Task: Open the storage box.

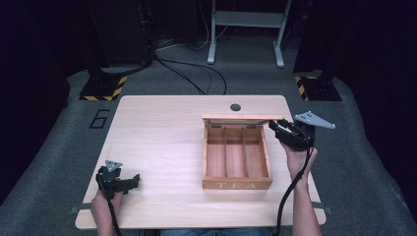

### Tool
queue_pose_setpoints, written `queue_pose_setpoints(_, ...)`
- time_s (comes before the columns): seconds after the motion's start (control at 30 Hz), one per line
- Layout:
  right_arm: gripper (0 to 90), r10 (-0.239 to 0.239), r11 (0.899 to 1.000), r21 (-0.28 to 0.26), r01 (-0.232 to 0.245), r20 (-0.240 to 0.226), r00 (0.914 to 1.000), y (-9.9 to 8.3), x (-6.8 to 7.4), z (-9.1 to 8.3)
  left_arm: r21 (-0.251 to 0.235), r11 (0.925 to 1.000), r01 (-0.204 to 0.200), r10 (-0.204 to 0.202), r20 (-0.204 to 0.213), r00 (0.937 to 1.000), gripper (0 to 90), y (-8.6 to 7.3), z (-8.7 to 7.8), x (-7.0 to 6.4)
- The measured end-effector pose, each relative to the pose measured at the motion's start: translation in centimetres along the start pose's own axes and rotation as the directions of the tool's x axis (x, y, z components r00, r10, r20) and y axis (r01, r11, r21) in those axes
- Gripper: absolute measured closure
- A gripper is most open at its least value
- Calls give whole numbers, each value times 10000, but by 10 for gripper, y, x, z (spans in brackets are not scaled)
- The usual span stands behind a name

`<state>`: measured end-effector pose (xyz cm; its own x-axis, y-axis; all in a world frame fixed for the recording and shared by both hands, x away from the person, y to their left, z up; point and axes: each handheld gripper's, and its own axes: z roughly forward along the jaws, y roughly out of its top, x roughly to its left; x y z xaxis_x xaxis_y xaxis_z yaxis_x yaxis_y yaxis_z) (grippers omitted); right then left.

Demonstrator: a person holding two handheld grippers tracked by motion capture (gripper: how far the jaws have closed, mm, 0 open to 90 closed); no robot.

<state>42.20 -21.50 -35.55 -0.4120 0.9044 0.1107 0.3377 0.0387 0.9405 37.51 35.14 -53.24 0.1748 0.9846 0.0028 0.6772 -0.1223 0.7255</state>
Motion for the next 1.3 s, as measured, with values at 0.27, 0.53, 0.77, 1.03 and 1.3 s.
queue_pose_setpoints(0.27, 602, -31, 10000, -2, 31, -113, 9999, -13, 2, -8, -2, 10000, 0, 0, -1, 10000, 5, 0, 0, 0)
queue_pose_setpoints(0.53, 597, -90, 10000, 33, 90, -171, 9998, -28, 5, -14, 3, 10000, -4, 4, 3, 10000, 5, 0, 0, 0)
queue_pose_setpoints(0.77, 589, -75, 9998, 201, 80, -275, 9996, -41, 7, -19, 1, 10000, 0, 0, 0, 10000, 4, 0, 0, 0)
queue_pose_setpoints(1.03, 579, 65, 9994, 330, -52, -374, 9993, -71, 10, -25, -8, 10000, -19, 19, 4, 10000, 4, 0, 0, 0)
queue_pose_setpoints(1.3, 582, 282, 9986, 469, -260, -470, 9985, -92, 10, -26, -2, 10000, -23, 23, 5, 10000, 4, 0, 0, 0)
